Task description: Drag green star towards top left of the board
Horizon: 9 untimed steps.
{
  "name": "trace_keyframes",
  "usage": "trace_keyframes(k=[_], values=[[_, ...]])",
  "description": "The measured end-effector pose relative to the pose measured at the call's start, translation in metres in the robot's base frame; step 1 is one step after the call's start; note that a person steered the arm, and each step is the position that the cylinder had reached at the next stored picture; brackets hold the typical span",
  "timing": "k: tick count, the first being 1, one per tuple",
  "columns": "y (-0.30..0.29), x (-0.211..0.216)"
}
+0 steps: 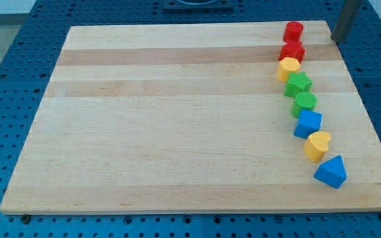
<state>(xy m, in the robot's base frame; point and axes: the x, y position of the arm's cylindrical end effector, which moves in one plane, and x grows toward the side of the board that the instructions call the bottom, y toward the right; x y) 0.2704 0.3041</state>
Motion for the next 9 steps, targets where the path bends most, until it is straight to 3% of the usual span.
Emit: trace_keyframes(k=[2, 4, 9], values=[[-0.003, 0.079], [-0.027, 0.125], [-0.157, 0.13]])
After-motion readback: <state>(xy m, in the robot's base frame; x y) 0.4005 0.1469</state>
